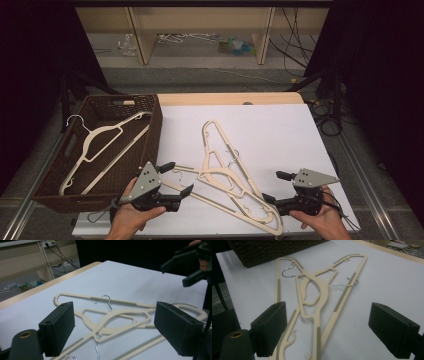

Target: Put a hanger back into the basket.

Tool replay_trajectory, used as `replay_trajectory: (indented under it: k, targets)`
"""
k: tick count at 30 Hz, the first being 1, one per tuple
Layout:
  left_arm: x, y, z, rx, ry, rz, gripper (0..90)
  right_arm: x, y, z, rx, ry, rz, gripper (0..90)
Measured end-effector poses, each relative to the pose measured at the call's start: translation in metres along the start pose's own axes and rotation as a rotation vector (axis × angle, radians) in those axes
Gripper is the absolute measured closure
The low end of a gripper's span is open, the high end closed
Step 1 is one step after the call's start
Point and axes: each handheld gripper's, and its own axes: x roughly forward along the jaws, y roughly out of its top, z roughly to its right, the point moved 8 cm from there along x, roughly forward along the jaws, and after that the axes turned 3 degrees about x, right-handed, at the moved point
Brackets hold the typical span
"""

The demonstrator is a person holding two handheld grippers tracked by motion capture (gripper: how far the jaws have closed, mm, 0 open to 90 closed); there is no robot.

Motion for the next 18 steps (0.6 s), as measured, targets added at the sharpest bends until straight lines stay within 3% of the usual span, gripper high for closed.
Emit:
replay_trajectory:
  k: [4,5,6,9,12,15,18]
  targets:
    - [-0.001,-0.01,0.004,0.0,0.011,0.006,16.4,0.002,0.002,-0.001,-0.02,-0.016,0.019,16.3]
    - [-0.002,-0.012,0.006,-0.016,0.01,0.006,16.4,0.002,0.002,-0.001,-0.021,-0.015,0.02,16.3]
    - [-0.002,-0.013,0.007,-0.007,-0.002,0.006,16.4,0.002,0.002,-0.001,-0.023,-0.017,0.02,16.2]
    - [-0.006,-0.015,0.005,0.021,0.021,0.004,16.5,0.002,0.0,-0.003,-0.01,0.007,0.002,16.3]
    - [-0.008,-0.017,0.004,-0.003,0.028,0.01,16.6,0.003,0.0,-0.002,-0.012,0.004,0.003,16.3]
    - [-0.01,-0.019,0.002,0.018,0.038,0.002,16.7,0.003,0.0,-0.001,-0.029,-0.01,0.01,16.2]
    - [-0.01,-0.02,0.003,0.011,0.032,0.0,16.7,0.004,-0.001,-0.003,-0.023,-0.007,0.002,16.1]
